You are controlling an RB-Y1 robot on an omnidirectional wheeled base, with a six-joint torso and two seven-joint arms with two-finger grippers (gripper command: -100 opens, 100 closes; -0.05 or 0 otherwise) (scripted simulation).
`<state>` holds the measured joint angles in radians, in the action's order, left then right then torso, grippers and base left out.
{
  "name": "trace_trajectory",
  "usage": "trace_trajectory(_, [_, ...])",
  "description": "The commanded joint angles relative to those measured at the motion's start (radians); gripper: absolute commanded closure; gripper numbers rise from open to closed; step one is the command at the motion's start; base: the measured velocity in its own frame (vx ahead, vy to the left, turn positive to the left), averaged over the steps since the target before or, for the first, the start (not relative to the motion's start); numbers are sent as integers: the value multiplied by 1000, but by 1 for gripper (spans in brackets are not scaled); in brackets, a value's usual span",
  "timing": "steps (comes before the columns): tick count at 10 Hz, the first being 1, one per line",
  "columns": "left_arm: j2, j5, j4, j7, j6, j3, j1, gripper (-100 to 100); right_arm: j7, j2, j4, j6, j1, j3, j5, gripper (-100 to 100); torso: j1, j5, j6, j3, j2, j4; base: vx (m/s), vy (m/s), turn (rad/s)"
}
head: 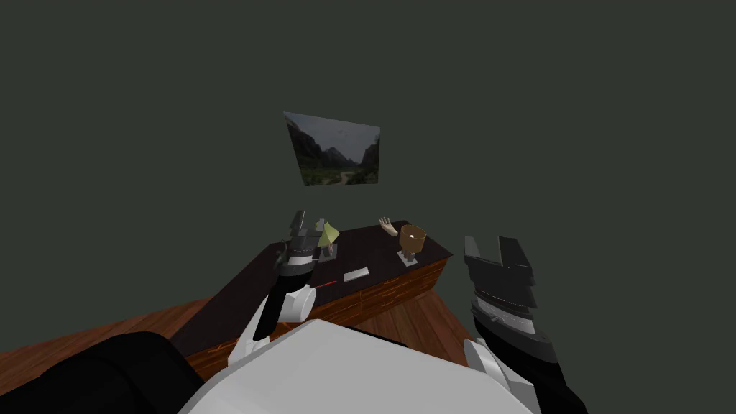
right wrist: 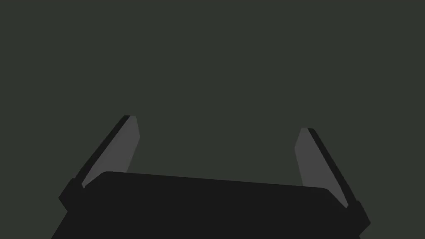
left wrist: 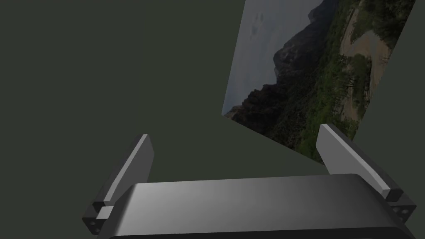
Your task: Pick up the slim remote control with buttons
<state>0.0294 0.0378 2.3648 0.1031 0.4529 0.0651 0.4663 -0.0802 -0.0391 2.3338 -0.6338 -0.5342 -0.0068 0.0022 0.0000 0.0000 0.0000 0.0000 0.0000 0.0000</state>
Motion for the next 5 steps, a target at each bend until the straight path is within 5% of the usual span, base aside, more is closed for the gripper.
trace_trajectory(1, [34, 5, 2, 11, -29, 16, 2, -100, 0, 0, 0, 0, 0, 0, 0, 0, 0, 0, 0, 0, 0, 0, -36, -19, -94])
trace_trajectory(5, [80, 27, 0, 51, -125, 68, 11, -100, 0, 0, 0, 0, 0, 0, 0, 0, -1, 0, 0, 2, 3, 1, -49, -26, -149])
